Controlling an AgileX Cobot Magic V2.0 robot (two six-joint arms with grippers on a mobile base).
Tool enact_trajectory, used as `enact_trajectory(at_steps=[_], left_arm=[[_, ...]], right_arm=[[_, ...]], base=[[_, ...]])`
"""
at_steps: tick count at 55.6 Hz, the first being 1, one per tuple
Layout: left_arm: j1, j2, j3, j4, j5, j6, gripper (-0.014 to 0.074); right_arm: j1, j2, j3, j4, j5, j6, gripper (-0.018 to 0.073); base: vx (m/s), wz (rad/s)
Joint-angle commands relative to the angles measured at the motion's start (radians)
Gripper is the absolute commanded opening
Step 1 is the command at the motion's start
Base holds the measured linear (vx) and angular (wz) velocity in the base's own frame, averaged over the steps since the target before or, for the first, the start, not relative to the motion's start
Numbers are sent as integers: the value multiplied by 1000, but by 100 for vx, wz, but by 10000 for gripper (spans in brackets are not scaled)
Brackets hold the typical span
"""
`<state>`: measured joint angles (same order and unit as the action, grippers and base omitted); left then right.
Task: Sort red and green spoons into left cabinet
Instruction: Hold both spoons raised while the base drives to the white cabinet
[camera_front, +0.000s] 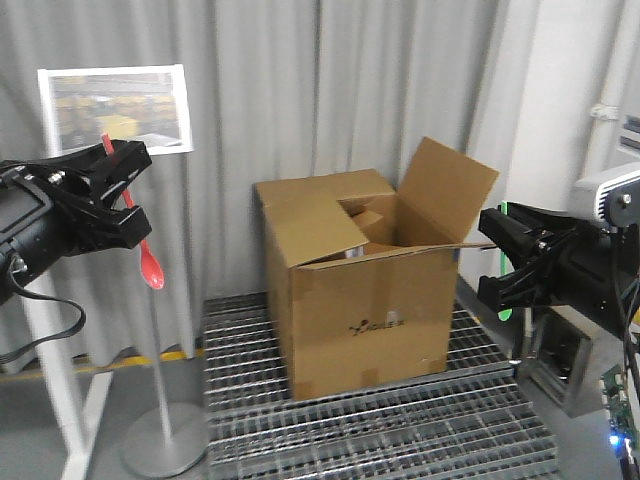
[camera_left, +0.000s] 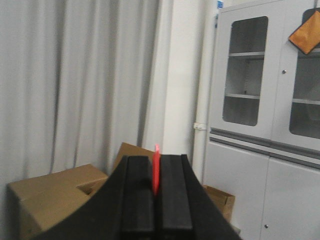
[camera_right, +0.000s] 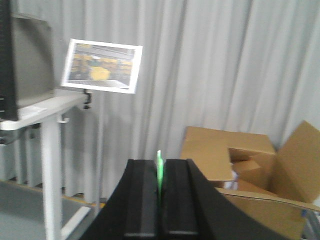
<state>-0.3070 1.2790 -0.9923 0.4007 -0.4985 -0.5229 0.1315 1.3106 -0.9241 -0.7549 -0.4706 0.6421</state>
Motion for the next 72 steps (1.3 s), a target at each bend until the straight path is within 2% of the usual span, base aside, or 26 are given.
enact_trajectory(at_steps=[1, 21, 72], left_arm=[[-4, -31, -29, -19, -68, -6, -6], [-4, -31, -29, -19, -68, -6, -6], [-4, -31, -29, -19, -68, -6, -6]], right_arm=[[-1, -26, -27, 23, -57, -2, -9], [-1, -26, -27, 23, -58, -2, -9], [-1, -26, -27, 23, -60, -2, -9]], base=[[39, -41], [35, -58], [22, -80]])
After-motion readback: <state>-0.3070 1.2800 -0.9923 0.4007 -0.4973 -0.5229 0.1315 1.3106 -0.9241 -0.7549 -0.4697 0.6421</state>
